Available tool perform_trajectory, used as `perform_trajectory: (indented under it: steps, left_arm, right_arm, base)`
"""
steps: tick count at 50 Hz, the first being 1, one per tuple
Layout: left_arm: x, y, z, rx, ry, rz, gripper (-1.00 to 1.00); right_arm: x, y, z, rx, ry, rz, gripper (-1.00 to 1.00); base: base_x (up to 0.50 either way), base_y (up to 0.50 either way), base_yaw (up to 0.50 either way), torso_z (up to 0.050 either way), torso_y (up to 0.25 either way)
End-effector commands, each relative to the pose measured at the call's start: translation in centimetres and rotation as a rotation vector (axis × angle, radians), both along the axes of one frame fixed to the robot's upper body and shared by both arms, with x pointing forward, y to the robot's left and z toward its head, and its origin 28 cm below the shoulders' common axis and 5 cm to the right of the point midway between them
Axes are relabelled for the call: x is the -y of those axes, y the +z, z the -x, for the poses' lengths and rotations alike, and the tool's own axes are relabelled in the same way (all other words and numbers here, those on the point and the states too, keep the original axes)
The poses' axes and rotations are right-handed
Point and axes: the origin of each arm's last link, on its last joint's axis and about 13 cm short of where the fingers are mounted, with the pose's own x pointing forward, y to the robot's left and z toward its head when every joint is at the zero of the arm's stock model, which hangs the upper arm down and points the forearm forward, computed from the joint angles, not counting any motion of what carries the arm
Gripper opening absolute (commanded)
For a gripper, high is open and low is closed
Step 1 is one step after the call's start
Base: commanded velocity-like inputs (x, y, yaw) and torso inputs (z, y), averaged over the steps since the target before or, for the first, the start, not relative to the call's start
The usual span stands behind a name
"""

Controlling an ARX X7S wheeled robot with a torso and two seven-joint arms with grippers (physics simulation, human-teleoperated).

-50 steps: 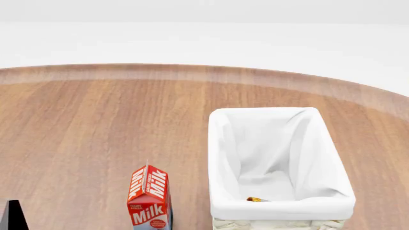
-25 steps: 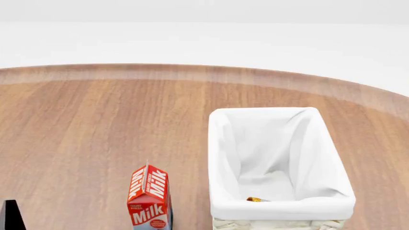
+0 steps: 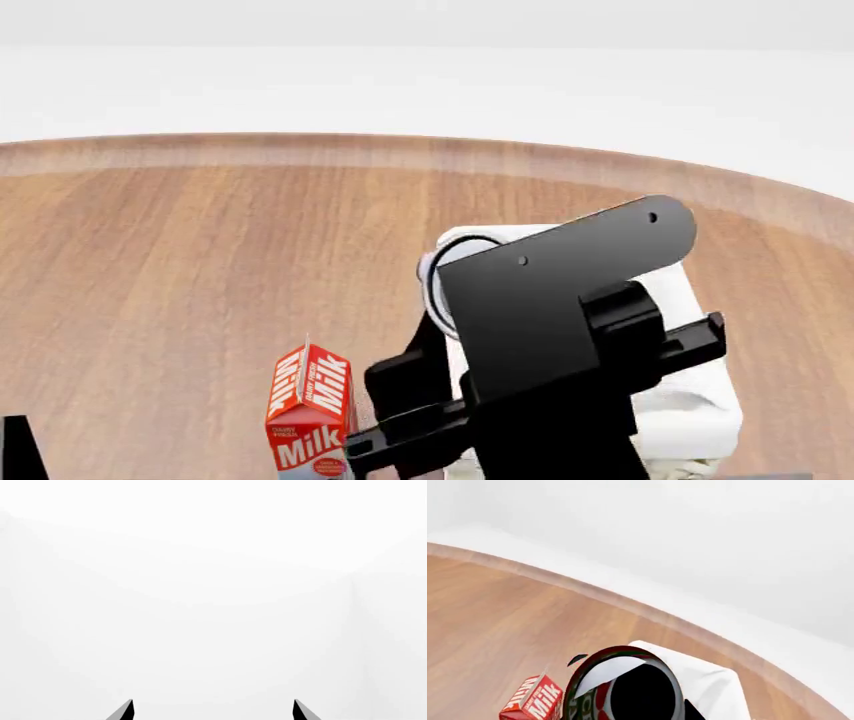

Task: Pick up the alphabet soup and the tomato sauce, and put them in the basket.

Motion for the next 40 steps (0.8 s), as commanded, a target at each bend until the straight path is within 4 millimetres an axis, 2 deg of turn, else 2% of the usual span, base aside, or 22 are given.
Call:
perform_trajectory:
  steps: [1, 9, 14, 18, 29, 40]
  left_arm:
    - [0.0, -0.2, 0.0, -0.003, -0.001, -0.001, 1.00]
    - [0.0, -0.1, -0.1, -0.002, 0.000, -0.002, 1.00]
    - [0.1, -0.1, -0.1, -0.004, 0.000, -0.002, 1.00]
    - [0.0, 0.1, -0.1, -0.003, 0.000, 0.000, 1.00]
    - [0.2, 0.2, -0.1, -0.003, -0.003, -0.001, 1.00]
    - [0.4, 0.1, 0.0, -0.005, -0.010, -0.001, 1.00]
  right_arm:
    - [1.7, 3.1, -5.0, 0.110, -0.057, 0.024, -1.00]
    - [3.0, 3.2, -9.1, 0.097, -0.132, 0.026, -1.00]
    - [3.9, 1.6, -12.1, 0.057, -0.198, 0.071, -1.00]
    - [3.9, 0.0, -13.6, 0.026, -0.208, 0.109, -1.00]
    - [4.2, -3.1, -15.6, -0.007, -0.202, -0.060, -1.00]
    - [3.5, -6.7, -16.7, -0.041, -0.184, -0.115, -1.00]
  base:
    - [0.00, 0.00, 0.00, 0.000, 0.000]
    - [0.00, 0.00, 0.00, 0.000, 0.000]
    - [0.00, 0.00, 0.00, 0.000, 0.000]
    - [0.00, 0.00, 0.00, 0.000, 0.000]
    - [0.00, 0.00, 0.00, 0.000, 0.000]
    - [0.00, 0.00, 0.00, 0.000, 0.001]
